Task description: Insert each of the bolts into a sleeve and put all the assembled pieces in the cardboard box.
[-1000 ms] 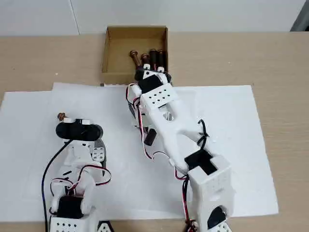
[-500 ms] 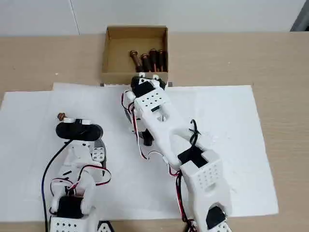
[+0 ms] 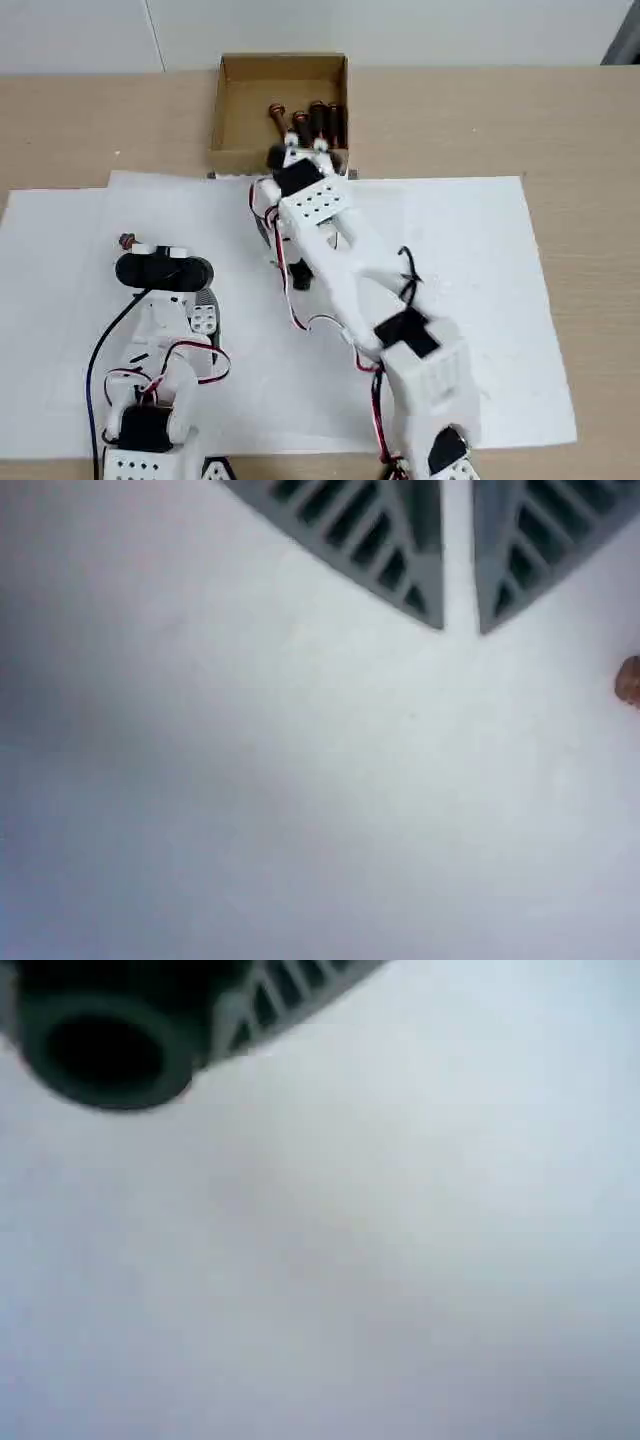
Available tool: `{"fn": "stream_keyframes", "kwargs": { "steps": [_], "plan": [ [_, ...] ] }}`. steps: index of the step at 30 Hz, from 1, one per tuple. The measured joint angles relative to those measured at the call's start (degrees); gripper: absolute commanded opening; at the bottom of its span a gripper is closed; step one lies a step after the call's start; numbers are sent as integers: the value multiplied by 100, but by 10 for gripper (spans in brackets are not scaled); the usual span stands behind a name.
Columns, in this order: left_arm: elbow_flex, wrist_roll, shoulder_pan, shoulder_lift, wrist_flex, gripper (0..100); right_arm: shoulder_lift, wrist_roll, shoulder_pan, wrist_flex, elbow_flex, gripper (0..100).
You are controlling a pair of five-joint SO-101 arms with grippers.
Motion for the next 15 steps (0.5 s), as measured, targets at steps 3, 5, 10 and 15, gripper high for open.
{"fn": "stream_keyframes", "kwargs": {
  "steps": [3, 5, 10, 15],
  "plan": [
    [0, 0, 0, 0, 0, 6, -633, 105, 0, 211, -26, 2],
    [0, 0, 0, 0, 0, 6, -1125, 167, 0, 246, -26, 2],
    [-97, 0, 0, 0, 44, 6, -2532, 598, 123, 299, -26, 2],
    [-941, 176, 0, 0, 404, 6, -3815, 1108, 818, 316, 422, 2]
  ]
}}
